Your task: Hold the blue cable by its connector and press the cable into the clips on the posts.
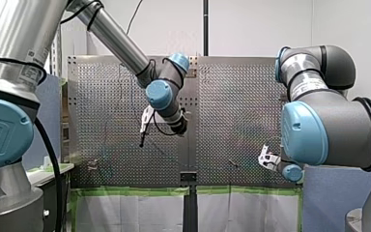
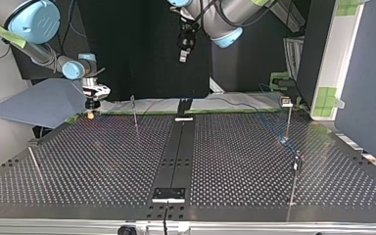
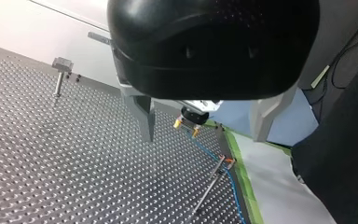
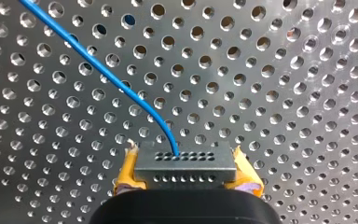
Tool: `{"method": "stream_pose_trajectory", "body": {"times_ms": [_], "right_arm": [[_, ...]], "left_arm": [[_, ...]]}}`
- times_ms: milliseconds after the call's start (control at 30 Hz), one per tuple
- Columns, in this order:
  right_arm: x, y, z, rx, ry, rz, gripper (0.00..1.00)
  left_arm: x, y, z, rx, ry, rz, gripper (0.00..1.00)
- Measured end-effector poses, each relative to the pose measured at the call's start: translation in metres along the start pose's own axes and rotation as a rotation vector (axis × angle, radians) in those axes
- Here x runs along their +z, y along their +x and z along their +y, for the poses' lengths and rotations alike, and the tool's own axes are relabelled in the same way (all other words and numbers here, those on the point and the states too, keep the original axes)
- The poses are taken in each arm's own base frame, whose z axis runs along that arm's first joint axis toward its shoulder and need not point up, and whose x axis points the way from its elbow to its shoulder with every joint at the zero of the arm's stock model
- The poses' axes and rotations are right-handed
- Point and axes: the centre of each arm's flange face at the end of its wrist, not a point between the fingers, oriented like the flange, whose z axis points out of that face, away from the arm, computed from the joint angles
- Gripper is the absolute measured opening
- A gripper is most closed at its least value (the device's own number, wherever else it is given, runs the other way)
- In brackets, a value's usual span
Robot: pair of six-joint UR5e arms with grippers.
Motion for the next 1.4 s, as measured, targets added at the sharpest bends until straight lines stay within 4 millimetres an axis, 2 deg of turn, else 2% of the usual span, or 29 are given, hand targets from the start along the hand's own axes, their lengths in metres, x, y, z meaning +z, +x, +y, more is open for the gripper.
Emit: {"method": "stream_pose_trajectory", "body": {"times_ms": [667,1167,1400], "right_arm": [[0.002,0.005,-0.005,-0.010,0.004,-0.006,0.00],[0.006,0.069,-0.017,-0.035,-0.014,-0.008,0.00],[-0.002,0.096,-0.023,-0.040,-0.020,0.009,0.00]], "left_arm": [[-0.037,-0.006,0.032,-0.124,-0.014,-0.129,1.00],[-0.069,-0.005,0.058,-0.181,-0.005,-0.242,1.00],[-0.083,-0.003,0.070,-0.201,-0.002,-0.292,1.00]]}}
